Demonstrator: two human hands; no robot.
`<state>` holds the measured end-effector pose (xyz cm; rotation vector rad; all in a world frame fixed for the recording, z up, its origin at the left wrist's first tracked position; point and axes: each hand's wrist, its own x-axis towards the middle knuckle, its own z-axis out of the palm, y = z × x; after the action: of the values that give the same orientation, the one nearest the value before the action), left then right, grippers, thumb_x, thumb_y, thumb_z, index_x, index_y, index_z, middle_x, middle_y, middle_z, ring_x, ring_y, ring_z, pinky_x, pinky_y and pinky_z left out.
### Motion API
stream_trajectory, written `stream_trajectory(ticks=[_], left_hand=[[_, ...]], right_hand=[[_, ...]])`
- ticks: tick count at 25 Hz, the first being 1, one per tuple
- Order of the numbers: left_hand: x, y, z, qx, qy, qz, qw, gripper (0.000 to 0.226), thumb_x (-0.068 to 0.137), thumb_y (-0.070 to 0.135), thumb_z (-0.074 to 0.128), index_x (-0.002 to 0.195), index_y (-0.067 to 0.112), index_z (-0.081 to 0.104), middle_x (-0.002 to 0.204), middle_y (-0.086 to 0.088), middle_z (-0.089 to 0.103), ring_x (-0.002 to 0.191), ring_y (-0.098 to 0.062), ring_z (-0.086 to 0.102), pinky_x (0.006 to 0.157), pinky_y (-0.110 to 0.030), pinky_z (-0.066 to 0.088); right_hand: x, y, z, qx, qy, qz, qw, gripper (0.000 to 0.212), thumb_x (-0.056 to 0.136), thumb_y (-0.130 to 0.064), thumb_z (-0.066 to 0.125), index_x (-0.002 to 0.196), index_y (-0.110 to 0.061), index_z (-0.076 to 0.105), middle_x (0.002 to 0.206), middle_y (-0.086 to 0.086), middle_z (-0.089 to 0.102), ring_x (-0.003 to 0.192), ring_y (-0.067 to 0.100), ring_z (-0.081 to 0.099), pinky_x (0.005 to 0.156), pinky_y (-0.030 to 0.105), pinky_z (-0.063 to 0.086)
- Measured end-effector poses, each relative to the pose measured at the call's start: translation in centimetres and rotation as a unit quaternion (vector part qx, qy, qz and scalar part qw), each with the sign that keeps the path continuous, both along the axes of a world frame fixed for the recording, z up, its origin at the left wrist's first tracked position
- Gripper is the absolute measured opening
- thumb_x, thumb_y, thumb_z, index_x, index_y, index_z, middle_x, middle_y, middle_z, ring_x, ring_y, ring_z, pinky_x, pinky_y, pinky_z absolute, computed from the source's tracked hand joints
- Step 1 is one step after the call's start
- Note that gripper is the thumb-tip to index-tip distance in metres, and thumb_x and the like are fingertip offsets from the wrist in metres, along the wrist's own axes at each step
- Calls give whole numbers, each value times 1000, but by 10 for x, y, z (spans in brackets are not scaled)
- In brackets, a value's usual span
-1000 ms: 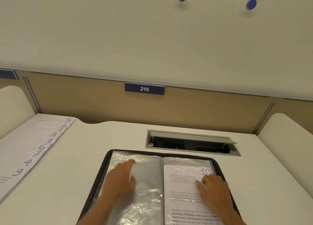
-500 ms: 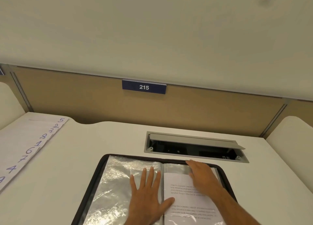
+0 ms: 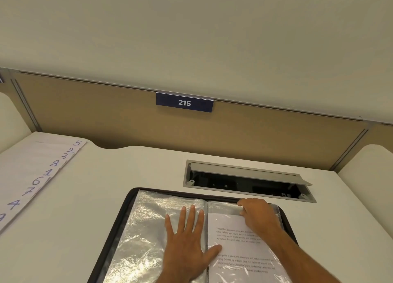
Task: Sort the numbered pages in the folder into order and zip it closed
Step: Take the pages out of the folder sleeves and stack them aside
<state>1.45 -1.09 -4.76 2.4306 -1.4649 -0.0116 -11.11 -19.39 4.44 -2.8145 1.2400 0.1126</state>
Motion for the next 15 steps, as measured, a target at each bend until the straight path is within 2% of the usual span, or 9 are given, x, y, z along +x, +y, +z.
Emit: stream_trajectory(ticks=[3, 6, 7, 10, 13, 15], left_hand=[[0, -1, 0, -9, -3, 1, 1000, 98, 77, 92, 38, 146, 23, 51, 156, -6, 41, 145, -30, 28, 104, -75, 27], [0, 0, -2, -20, -9, 3, 1000, 98, 77, 92, 37, 145, 22, 53, 155, -7, 42, 144, -30, 29, 102, -76, 30], [-1, 0, -2, -21, -12, 3, 1000, 98, 78, 92, 37, 145, 22, 53, 155, -7, 42, 144, -31, 30, 103, -76, 30], [-1, 0, -3, -24, -21, 4, 999, 97, 79, 91, 36, 144, 21, 53, 155, -7, 43, 143, -32, 36, 104, -74, 28], [-1, 0, -3, -27, -23, 2, 999, 97, 79, 91, 37, 145, 22, 53, 155, -7, 42, 143, -32, 35, 103, -75, 29], [-1, -1, -5, -33, -22, 4, 999, 98, 78, 92, 37, 145, 22, 52, 156, -7, 40, 144, -31, 31, 103, -75, 29]], right_hand=[[3, 1, 7, -7, 41, 21, 999, 11, 98, -36, 59, 106, -32, 65, 113, -8, 70, 96, 9, 61, 96, 22, 45], [10, 1, 9, 0, 39, 42, 998, 8, 92, -29, 67, 99, -28, 72, 110, -10, 64, 102, 11, 55, 102, 25, 43], [13, 0, 11, 34, 26, 39, 998, 6, 90, -24, 69, 94, -29, 71, 108, -10, 63, 101, 11, 55, 98, 23, 45], [22, -10, 23, 170, 41, 37, 984, 23, 85, -9, 70, 79, -30, 62, 97, -4, 67, 91, 13, 62, 79, 19, 53], [27, -20, 36, 264, 36, -3, 964, 12, 86, -4, 68, 88, -16, 67, 100, 5, 70, 86, 20, 71, 71, 24, 60], [30, -25, 37, 283, 55, -13, 957, 11, 90, -8, 66, 100, -10, 68, 111, 8, 68, 89, 24, 72, 75, 29, 63]])
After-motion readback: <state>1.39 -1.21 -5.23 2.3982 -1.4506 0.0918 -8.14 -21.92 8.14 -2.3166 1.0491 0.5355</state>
